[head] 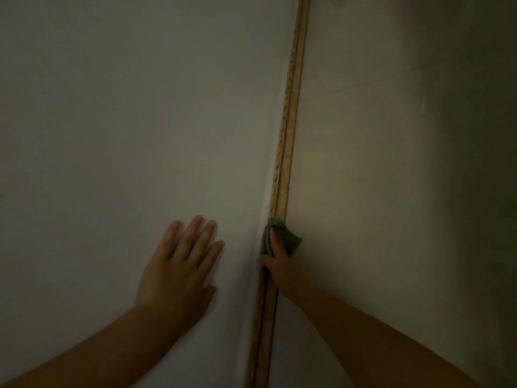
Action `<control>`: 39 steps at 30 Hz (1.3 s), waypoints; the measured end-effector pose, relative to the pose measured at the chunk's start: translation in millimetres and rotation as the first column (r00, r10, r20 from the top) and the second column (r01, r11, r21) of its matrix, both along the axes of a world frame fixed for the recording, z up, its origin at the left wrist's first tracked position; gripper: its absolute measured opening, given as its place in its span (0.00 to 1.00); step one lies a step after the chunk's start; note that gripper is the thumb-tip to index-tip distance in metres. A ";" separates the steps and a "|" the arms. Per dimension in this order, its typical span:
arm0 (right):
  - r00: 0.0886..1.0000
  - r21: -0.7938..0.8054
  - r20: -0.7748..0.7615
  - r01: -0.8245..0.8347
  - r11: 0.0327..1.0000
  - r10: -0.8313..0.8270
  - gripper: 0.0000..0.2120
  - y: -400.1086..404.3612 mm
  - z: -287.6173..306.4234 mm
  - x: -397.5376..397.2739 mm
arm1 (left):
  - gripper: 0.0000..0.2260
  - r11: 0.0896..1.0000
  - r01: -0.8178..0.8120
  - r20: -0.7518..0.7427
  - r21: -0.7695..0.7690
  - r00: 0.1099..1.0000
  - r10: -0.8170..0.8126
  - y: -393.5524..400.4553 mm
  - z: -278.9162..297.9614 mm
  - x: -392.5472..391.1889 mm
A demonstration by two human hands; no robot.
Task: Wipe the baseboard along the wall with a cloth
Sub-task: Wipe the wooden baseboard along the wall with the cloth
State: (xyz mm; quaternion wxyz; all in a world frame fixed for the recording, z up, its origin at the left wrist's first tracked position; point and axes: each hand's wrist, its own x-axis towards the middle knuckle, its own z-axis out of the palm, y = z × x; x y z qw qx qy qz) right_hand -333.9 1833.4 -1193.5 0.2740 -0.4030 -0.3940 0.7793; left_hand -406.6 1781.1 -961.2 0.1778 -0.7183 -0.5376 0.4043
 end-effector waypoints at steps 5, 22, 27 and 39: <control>0.999 0.013 -0.030 -0.013 1.000 0.014 0.42 -35.8 -3.4 0.0 | 0.30 0.999 -0.001 0.120 -0.046 0.993 0.006 0.1 -2.3 -10.2; 0.999 0.100 0.036 -0.032 0.994 0.028 0.39 -62.0 -12.3 -1.7 | 0.32 0.998 0.058 0.022 0.010 0.998 -0.059 -6.9 0.1 -25.9; 0.999 0.074 0.031 0.009 0.997 -0.011 0.38 -42.0 -16.5 -6.8 | 0.33 0.997 0.069 0.022 0.017 0.997 -0.069 -5.8 -0.1 -23.9; 0.995 0.133 0.094 -0.056 0.989 0.044 0.37 -78.4 -22.7 -8.6 | 0.36 0.997 0.071 0.107 -0.025 0.992 -0.068 -3.3 -12.0 -59.1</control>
